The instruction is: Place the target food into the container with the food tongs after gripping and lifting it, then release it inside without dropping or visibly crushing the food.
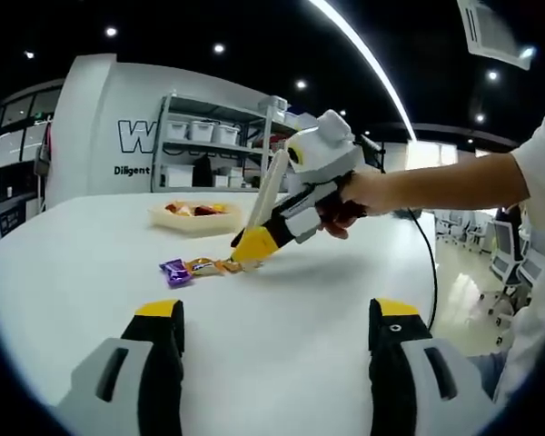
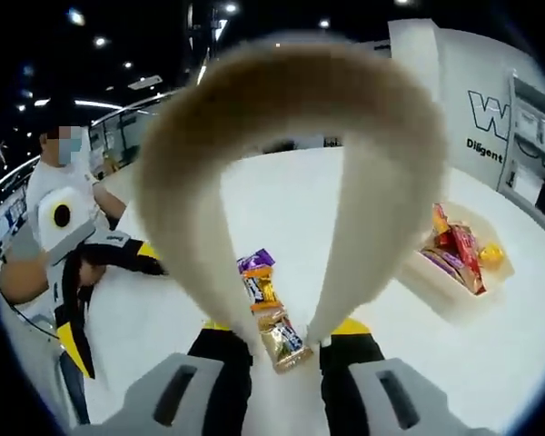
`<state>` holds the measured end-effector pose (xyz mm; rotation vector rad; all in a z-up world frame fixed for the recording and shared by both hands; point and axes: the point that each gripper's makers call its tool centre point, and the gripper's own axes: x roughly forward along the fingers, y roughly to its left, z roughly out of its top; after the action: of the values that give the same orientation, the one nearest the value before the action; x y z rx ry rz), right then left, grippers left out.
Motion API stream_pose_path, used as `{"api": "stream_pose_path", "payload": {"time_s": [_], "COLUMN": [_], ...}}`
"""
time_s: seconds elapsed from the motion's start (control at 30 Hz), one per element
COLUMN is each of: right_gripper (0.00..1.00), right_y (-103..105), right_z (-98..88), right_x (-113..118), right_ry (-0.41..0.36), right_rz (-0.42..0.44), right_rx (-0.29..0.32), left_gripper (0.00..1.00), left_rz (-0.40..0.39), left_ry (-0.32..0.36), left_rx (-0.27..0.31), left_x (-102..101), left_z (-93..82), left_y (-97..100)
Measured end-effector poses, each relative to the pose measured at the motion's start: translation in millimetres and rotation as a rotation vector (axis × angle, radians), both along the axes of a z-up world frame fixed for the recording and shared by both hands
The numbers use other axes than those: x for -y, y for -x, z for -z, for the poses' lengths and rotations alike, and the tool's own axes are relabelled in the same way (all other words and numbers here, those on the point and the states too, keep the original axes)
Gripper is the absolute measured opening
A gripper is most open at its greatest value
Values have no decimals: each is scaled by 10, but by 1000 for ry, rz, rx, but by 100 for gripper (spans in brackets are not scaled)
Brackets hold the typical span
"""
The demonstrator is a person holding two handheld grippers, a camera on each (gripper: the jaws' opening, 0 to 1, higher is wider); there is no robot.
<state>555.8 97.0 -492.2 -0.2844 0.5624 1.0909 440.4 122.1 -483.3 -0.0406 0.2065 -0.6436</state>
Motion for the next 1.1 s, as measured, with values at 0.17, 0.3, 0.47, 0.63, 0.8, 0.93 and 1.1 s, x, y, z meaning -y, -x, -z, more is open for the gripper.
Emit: {"api": "stream_pose_path", "payload": {"time_s": [0.17,0.3,0.47,0.63,0.8,0.93,1.1], "right_gripper": [12,13,14,14,14,15,15], "right_y": [-52,-133,-159,-225,-333,-441,-532], "right_z": [-28,-242,-443,-492,-603,-644,-700], "right_x": [47,85,147,206,289,376,433], "right_ry": [-32,-118,-153,-151,-157,-168,-231], "right_rz": [111,147,162,162,184,220,285], "right_rx": [-48,-25,1,5,26,31,9], "left_gripper": [81,81,81,81,81,81,81], "left_rz": [-1,1,6,5,4,3,3], "left_ry": [5,2,6,5,1,13,11], "left_rx": [4,4,5,8,7,9,11], "left_x": [-2,0,3,1,1,-1,4], "left_z": [-9,-5,-7,-10,-4,-16,-18], "left_y": [-5,-5,-1,2,0,-3,2]}}
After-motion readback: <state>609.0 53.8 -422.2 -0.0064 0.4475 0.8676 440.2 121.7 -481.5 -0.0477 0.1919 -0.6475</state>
